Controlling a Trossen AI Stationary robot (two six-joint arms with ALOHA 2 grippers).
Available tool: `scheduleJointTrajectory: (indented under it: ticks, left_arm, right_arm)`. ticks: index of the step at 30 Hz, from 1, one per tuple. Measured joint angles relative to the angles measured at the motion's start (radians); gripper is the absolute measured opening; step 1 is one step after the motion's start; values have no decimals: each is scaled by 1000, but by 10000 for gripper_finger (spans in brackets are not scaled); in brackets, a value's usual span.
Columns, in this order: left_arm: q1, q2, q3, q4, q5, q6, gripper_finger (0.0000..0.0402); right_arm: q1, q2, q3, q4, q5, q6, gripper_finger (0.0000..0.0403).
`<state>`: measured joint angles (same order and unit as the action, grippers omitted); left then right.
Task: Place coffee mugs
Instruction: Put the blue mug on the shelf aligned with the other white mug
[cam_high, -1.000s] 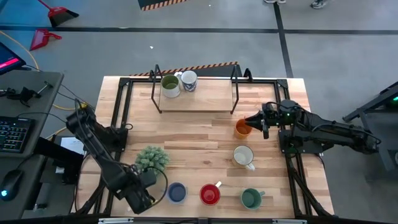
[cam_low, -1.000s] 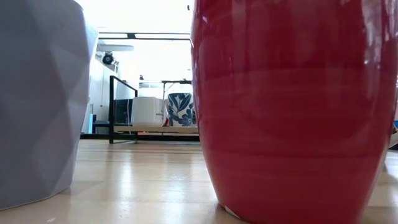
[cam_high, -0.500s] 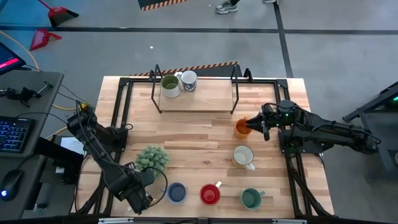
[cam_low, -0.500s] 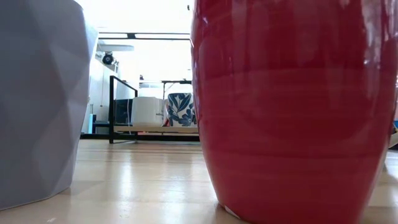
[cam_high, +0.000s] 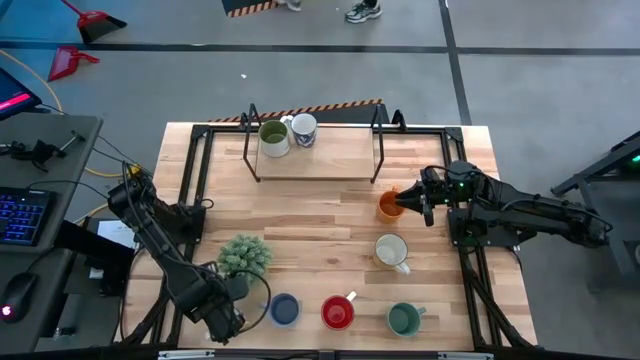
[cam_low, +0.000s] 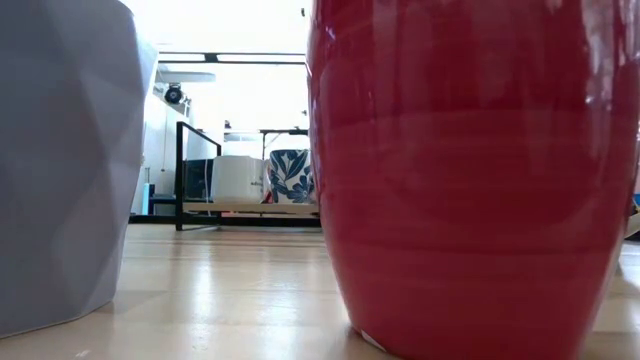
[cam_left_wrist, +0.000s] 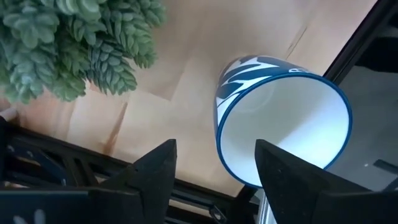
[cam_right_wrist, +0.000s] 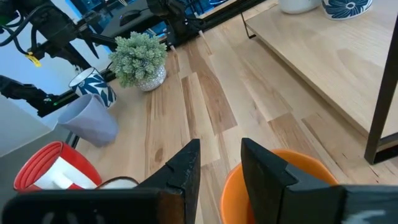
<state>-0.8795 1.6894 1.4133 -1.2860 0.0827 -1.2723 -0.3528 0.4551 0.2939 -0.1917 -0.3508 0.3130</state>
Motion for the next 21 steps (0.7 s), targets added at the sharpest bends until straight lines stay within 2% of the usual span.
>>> scheduleJointTrajectory:
  ticks: [14, 21]
  left_arm:
    - [3, -1, -61, 80, -16, 107, 214]
    - [3, -1, -61, 81, -76, 144, 214]
  right_arm:
    - [0, 0, 0, 0, 0, 0, 97]
    - [0, 0, 0, 0, 0, 0, 97]
